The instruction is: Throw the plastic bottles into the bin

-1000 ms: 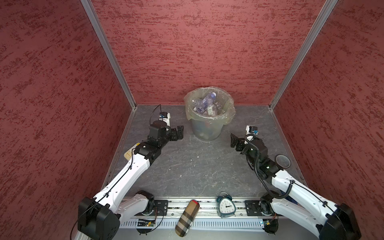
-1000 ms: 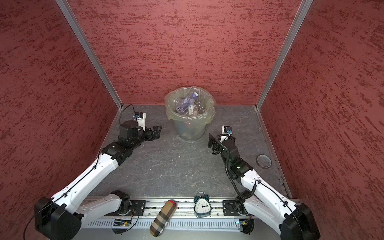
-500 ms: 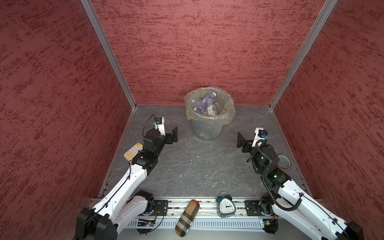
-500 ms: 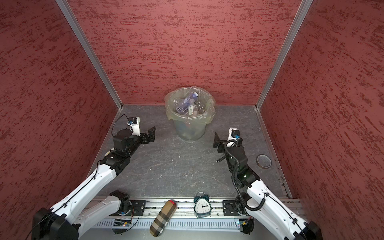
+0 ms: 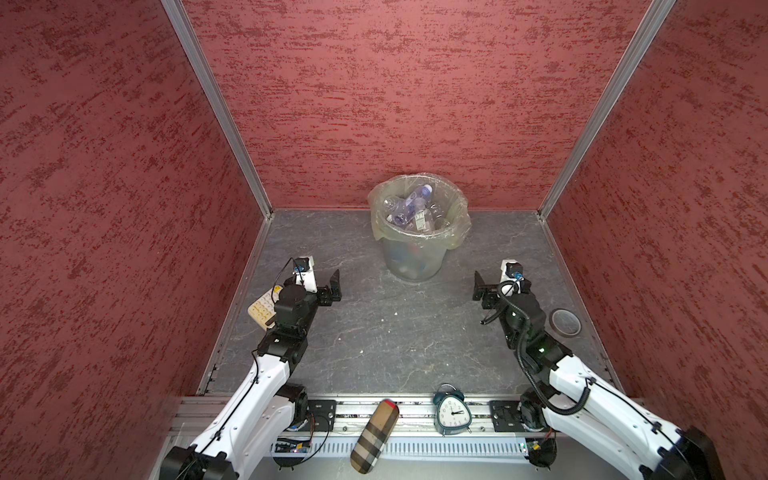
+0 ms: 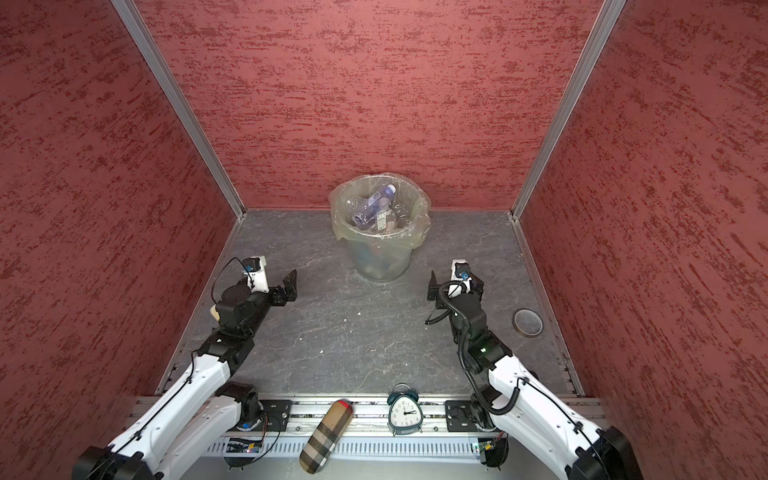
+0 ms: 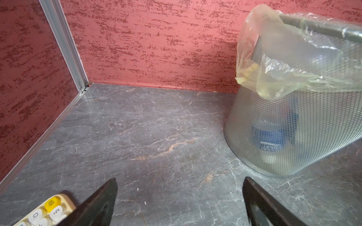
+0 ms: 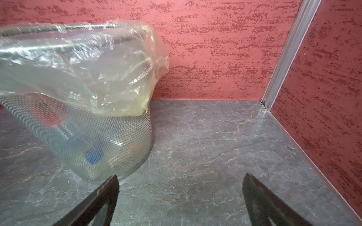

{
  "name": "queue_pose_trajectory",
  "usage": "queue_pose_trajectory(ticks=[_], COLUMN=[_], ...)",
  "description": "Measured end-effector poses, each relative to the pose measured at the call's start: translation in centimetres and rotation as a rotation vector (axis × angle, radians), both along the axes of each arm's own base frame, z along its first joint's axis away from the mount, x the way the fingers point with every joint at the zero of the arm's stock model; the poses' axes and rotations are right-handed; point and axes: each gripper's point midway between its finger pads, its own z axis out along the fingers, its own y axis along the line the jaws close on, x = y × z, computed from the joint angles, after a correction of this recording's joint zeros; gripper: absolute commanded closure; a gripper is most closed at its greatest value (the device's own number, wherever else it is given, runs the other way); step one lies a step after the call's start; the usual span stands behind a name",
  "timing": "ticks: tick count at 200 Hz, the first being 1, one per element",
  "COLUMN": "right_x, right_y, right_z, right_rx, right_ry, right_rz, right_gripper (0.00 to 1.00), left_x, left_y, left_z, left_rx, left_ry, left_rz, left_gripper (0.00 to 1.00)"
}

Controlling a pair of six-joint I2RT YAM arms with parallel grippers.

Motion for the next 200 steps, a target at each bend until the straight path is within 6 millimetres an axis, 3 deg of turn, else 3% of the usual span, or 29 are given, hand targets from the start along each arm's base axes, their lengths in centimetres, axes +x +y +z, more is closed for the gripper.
queue_pose_trajectory(ticks=[62,100,157,200], right_x=[1.4,2.0,2.2,2.3], right_y=[-3.3,-5.3,-6.8,-7.4], right_z=[-0.7,-3.0,-4.2,-5.0], right_rx=[-0.019,-0.032,-0.04,-0.038], right_ry=[0.007,0.045,0.049,0.044], right_rz=[-0.105,-0.158,-0.199,-0.213], right_gripper=[0.02,0.02,0.02,0.02], left_x=[-0.5,-0.4,0.3,1.9], left_y=[1.9,2.4,5.7,6.1], left_z=[-2.4,-4.0,-2.8,-5.2], left_rx=[0.015,0.031,0.014,-0.032], left_ry=[-0.018,-0.003,-0.07,-0.025], left_rz=[0.023,0.029,0.101,0.063], left_gripper=[0.01,0.01,0.01,0.01])
